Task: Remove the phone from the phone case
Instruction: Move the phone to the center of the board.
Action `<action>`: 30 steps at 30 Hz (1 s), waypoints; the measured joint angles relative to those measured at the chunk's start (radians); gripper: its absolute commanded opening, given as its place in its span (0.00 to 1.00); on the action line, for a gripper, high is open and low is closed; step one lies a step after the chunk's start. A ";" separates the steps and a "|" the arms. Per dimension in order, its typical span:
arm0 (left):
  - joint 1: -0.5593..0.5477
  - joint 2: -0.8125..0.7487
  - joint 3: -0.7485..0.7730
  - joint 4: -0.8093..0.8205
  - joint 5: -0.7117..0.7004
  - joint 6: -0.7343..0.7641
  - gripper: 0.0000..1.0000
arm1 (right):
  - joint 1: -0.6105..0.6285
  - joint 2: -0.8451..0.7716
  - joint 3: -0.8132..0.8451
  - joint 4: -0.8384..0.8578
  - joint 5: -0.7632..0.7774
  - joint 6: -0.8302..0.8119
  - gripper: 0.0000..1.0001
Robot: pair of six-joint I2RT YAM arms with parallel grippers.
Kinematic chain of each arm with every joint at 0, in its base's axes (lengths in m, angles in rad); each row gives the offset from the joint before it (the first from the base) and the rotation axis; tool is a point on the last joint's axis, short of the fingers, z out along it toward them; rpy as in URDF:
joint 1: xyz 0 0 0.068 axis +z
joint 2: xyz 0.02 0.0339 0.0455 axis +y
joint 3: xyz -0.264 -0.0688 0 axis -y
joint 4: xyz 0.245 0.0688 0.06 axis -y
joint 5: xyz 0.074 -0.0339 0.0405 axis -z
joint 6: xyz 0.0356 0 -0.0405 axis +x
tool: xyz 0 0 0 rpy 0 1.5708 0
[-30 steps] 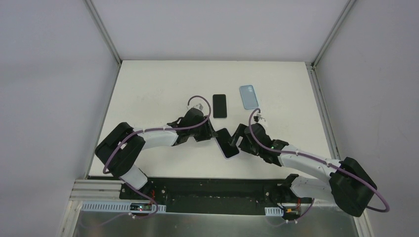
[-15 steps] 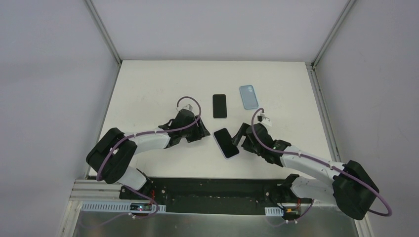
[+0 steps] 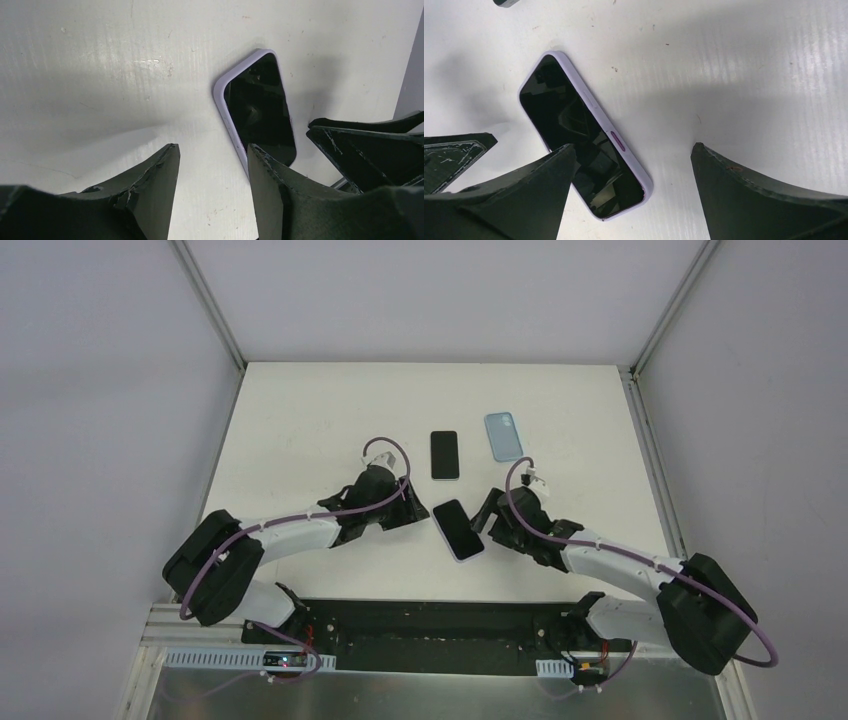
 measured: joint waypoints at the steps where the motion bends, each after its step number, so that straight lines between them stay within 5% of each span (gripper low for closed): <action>1: -0.005 -0.005 -0.001 0.000 -0.004 0.004 0.53 | 0.000 0.003 0.000 0.007 -0.003 0.002 0.89; 24: -0.005 -0.209 -0.082 -0.021 -0.102 0.046 0.54 | 0.114 0.037 0.003 0.067 -0.002 0.043 0.89; 27: -0.005 -0.274 -0.095 -0.037 -0.128 0.053 0.57 | 0.115 0.002 0.011 -0.001 0.014 0.007 0.91; 30: -0.004 -0.343 -0.113 -0.047 -0.161 0.062 0.76 | 0.115 -0.016 0.053 -0.077 0.020 -0.050 0.98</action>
